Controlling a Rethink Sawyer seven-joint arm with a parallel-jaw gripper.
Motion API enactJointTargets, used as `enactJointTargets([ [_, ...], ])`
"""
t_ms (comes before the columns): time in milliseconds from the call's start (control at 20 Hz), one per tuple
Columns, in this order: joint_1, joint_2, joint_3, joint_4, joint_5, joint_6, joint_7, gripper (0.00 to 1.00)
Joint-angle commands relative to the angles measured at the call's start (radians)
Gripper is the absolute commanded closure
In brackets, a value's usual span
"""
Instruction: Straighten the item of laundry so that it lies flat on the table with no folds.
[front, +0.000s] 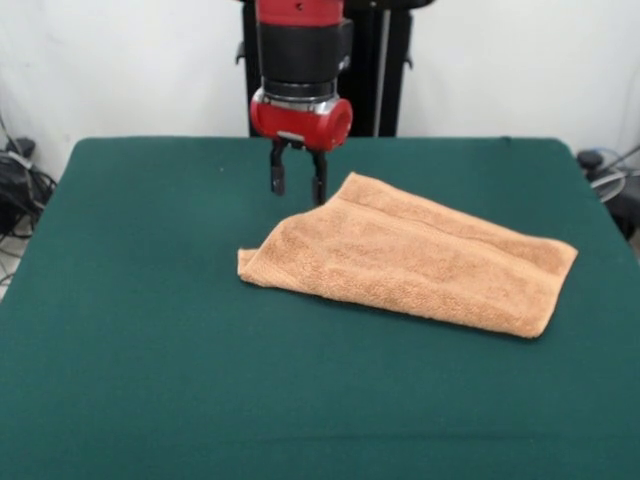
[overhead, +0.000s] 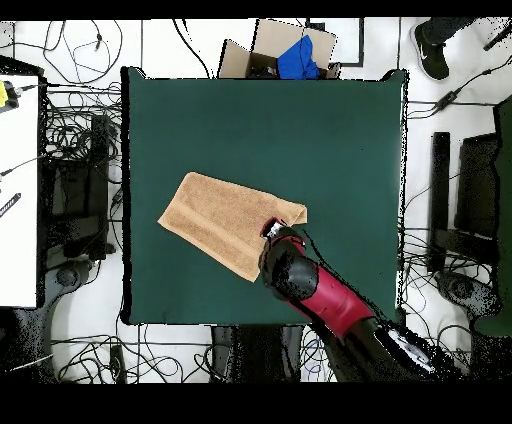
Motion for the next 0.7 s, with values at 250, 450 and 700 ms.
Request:
enactJointTargets([
  [250,-0.041,-0.026,0.132,0.062,0.023,0.033,0.316,0.0],
  [450,-0.053,-0.024,0.149,0.069,0.02,0.029,0.317,0.0],
  [700,-0.046,0.016,0.134,0.05,0.011,-0.008,0.304,0.0],
])
